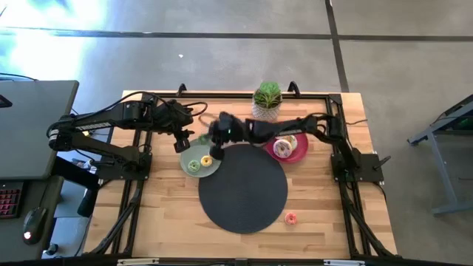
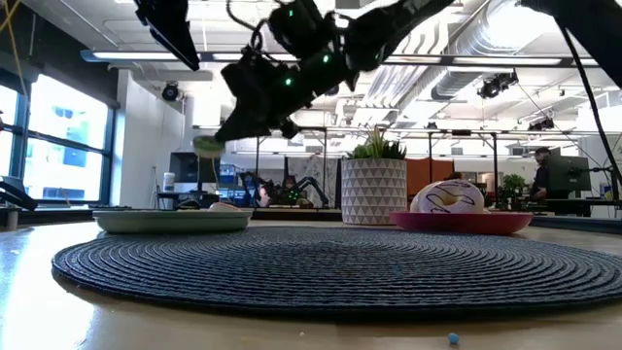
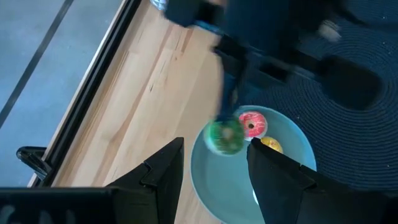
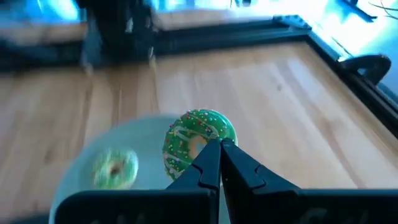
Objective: Pick & Place donuts
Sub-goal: Put the small green doughnut on the blue plate, then put the small pink doughnut on the blue plate
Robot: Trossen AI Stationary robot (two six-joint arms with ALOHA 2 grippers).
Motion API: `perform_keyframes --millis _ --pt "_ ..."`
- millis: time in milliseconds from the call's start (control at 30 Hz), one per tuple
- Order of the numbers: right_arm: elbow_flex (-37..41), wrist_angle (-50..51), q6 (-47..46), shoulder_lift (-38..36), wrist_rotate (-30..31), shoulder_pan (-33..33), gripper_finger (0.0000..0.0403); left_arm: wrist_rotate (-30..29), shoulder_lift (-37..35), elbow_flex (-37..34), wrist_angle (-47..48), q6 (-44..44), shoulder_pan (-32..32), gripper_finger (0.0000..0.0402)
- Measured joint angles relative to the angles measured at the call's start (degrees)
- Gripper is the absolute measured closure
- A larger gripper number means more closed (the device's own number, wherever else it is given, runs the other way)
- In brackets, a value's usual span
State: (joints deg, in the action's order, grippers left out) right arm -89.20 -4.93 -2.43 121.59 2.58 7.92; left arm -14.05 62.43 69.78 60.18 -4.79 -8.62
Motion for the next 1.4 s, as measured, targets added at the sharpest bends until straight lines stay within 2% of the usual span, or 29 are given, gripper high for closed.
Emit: perform_keyframes --millis 267,433,567,800,1067,1167,1300,1400 --pt "0.15 -3.0 -0.21 5.7 -2.67 1.21 0.0403 0.05 0.0 0.0 -0.02 0.0 0.0 0.0234" --pt "0.1 -3.06 -1.47 5.92 -2.7 1.46 0.0403 0.06 0.0 0.0 -0.02 -0.03 0.0 0.0234" --pt "0.1 -2.95 1.03 5.92 -1.47 1.38 0.0398 0.05 0.0 0.0 -0.02 -0.03 0.0 0.0234" --pt "0.01 -0.45 -1.13 7.54 -3.66 1.44 0.0353 0.0 0.0 0.0 -0.13 -0.04 0.0 0.0234" --pt "0.1 -0.36 2.57 6.19 -0.27 1.44 0.0299 0.0 0.0 0.0 -0.22 -0.09 0.0 0.0234" --pt "-0.03 3.67 3.01 1.77 -2.45 1.27 0.029 -0.02 0.0 0.0 -0.22 -0.27 0.0 0.0234" --pt "-0.04 18.77 7.07 -6.09 -6.57 -0.54 0.0289 -0.08 0.0 0.0 -0.45 -0.35 0.02 0.0234" --pt "-0.03 30.4 10.39 -12.79 -6.98 -3.97 0.0288 -0.18 0.0 -0.04 -1.17 -0.35 0.0 0.0234"
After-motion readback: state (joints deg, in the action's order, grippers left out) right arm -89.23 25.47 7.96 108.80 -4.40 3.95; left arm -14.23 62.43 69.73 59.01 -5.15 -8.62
